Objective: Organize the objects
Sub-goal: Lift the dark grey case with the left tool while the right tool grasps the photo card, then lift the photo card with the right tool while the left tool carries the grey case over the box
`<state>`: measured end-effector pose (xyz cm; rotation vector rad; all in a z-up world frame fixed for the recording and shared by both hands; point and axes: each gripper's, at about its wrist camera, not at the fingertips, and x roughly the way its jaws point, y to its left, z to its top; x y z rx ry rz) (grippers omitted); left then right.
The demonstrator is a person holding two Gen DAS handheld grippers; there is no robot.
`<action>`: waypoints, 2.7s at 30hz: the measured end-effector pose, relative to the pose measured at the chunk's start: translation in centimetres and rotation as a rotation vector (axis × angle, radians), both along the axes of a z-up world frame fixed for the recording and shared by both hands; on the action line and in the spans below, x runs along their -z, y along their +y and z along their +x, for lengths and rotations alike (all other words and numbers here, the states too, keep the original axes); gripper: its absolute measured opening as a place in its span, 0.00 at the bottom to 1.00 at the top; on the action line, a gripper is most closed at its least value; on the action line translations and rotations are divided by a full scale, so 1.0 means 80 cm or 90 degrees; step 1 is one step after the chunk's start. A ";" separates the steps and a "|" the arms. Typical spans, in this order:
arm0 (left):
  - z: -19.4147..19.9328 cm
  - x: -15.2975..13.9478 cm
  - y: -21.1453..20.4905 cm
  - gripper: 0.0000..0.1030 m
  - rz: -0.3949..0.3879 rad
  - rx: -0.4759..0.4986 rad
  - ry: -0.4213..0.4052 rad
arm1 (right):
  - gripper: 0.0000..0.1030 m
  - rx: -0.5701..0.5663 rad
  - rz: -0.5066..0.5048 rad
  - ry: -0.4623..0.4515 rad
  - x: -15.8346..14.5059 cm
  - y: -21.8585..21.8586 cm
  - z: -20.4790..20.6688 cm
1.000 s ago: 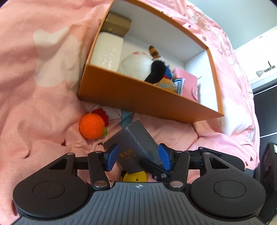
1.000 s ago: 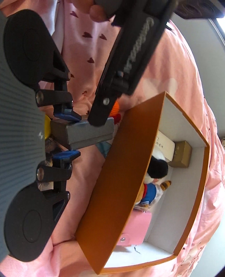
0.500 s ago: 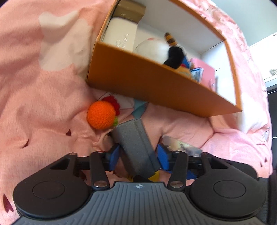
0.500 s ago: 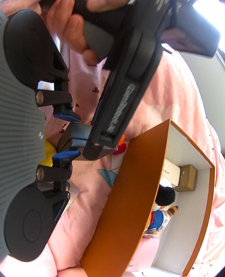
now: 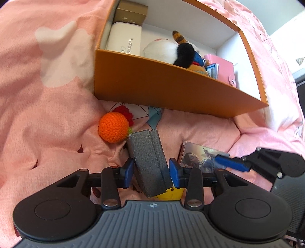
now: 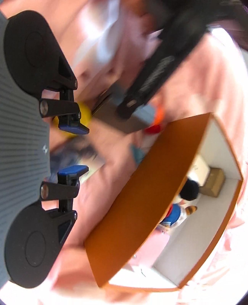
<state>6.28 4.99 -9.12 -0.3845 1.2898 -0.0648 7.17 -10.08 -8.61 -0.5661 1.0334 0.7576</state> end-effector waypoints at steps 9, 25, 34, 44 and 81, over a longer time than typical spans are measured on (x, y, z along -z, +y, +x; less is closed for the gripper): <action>-0.001 0.000 -0.003 0.44 0.006 0.017 0.000 | 0.41 -0.125 -0.101 -0.049 0.025 0.014 -0.015; -0.002 0.002 -0.004 0.44 0.008 0.024 0.000 | 0.39 -0.239 -0.179 -0.119 0.047 0.033 -0.036; -0.002 0.001 -0.005 0.44 0.007 0.027 -0.002 | 0.07 -0.150 -0.097 -0.083 0.012 0.011 -0.027; 0.000 0.000 -0.008 0.44 0.009 0.030 -0.002 | 0.35 -0.214 -0.159 -0.092 0.041 0.025 -0.031; 0.005 -0.011 -0.009 0.41 -0.006 0.030 -0.022 | 0.23 -0.043 -0.032 -0.069 -0.005 0.002 0.040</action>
